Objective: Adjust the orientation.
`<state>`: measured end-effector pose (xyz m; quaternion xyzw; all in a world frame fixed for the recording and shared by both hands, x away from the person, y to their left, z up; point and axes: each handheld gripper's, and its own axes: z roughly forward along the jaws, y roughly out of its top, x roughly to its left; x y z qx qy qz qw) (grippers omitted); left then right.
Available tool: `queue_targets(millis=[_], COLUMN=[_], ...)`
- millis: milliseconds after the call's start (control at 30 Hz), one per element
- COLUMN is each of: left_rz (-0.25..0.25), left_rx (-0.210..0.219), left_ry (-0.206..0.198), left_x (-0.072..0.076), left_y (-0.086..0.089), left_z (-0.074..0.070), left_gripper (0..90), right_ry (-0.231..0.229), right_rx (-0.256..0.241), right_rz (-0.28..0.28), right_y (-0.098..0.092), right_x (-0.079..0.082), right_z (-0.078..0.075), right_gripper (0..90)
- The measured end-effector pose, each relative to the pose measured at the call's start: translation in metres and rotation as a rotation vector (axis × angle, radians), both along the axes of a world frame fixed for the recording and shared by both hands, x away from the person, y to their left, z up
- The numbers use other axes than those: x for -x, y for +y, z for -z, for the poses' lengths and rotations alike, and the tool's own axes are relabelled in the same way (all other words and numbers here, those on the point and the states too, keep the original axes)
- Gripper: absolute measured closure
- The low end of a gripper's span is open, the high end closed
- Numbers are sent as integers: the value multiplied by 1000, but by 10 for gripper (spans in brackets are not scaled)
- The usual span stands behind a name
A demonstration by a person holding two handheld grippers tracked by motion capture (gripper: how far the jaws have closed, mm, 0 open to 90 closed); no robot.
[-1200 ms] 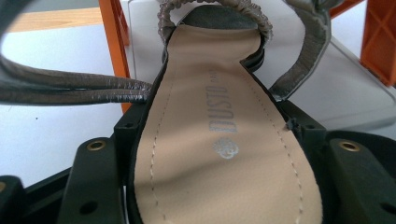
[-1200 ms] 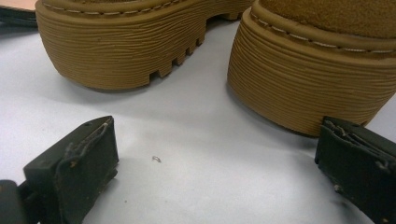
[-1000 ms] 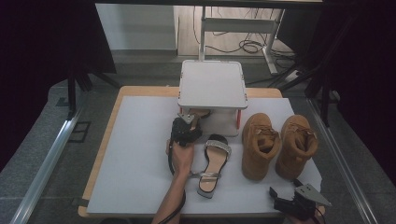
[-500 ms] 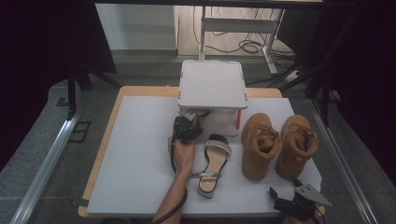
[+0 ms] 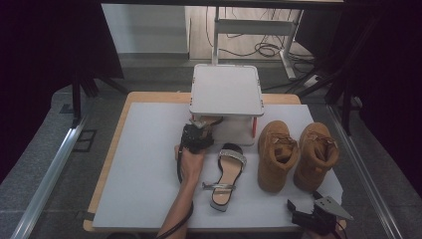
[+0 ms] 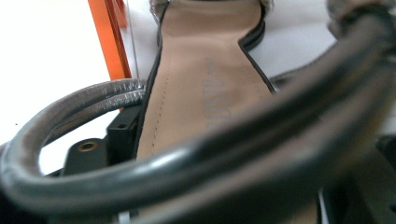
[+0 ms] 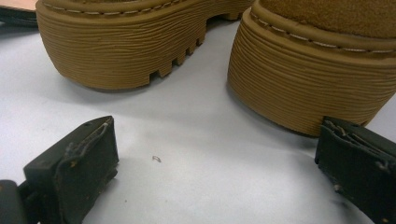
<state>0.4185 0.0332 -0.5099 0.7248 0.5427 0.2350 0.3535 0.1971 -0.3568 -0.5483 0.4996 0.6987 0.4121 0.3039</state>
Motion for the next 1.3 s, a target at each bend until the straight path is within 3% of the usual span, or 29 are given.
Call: queue_targets(millis=[267, 600, 1100, 1200, 1300], left_rz=[56, 104, 104, 97, 76], left_rx=[18, 43, 45, 21, 11], left_ry=[-19, -24, -9, 15, 7], left_x=[15, 26, 20, 16, 15], left_y=[9, 22, 20, 16, 12], left_z=[-7, -11, -10, -9, -8], left_gripper=[310, 373, 367, 368, 380], right_ry=[0, 0, 0, 0, 0], right_rx=[1, 0, 0, 1, 0], right_rz=[0, 0, 0, 0, 0], right_y=[0, 0, 0, 0, 0], right_x=[0, 0, 0, 0, 0], right_z=[0, 0, 0, 0, 0], right_gripper=[0, 0, 0, 0, 0])
